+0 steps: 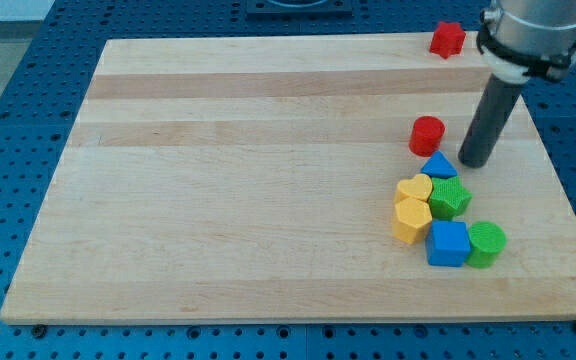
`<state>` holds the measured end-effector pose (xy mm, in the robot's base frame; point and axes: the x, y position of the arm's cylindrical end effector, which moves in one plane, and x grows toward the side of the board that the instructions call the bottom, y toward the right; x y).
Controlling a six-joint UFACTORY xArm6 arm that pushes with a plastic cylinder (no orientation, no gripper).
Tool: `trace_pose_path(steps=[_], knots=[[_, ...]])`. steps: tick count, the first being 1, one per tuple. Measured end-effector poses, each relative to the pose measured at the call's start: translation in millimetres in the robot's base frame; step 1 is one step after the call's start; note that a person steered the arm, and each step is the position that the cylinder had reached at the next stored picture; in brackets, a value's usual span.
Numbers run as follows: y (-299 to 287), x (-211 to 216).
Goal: Push the red star along with red circle slightly down
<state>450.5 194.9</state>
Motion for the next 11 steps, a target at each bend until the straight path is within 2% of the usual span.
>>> trace_pose_path(steps=[2,3,5,8,11], knots=[[-61.3,6.5],[-67.8,-0.1],[-65.8,-24.6],[-22.6,-28.4],[-21.8,-57.9]])
